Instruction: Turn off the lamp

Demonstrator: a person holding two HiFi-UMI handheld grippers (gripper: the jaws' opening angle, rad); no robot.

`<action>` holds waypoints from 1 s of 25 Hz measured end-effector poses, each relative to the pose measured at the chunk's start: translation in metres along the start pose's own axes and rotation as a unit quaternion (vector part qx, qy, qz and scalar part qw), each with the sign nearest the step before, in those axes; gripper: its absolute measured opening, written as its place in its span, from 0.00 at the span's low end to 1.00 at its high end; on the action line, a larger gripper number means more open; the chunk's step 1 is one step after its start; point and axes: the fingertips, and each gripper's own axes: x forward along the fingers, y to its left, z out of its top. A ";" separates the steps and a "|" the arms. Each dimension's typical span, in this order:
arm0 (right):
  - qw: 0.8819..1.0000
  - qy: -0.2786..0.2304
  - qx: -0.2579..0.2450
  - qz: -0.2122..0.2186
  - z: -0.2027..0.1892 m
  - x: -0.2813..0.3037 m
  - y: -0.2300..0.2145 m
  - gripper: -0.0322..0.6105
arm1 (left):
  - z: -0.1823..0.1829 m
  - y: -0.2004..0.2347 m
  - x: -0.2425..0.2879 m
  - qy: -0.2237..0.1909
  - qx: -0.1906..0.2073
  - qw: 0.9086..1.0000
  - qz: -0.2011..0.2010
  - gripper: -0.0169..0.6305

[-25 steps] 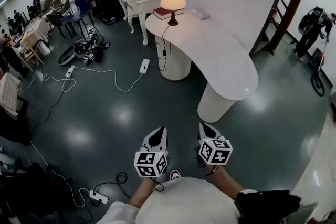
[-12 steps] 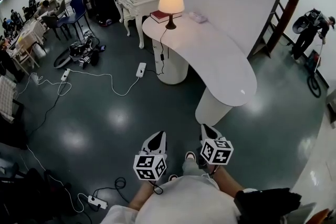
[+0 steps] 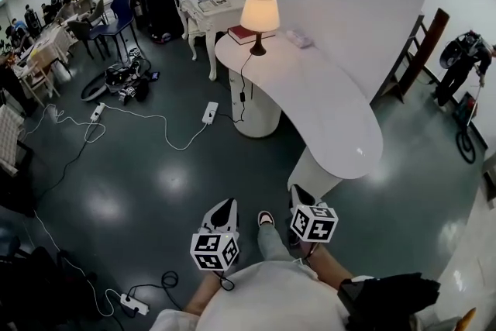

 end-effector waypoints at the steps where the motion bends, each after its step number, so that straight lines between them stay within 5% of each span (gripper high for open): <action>1: 1.000 -0.004 0.000 0.003 0.008 0.008 0.000 0.05 | 0.004 0.003 0.006 -0.003 0.002 1.000 0.003 0.04; 12: 0.999 0.002 0.020 0.039 0.058 0.097 -0.008 0.05 | 0.046 0.025 0.093 -0.002 0.023 1.000 0.014 0.04; 25: 0.998 0.014 -0.013 0.054 0.134 0.198 -0.035 0.05 | 0.085 0.052 0.205 -0.001 -0.005 1.000 0.027 0.04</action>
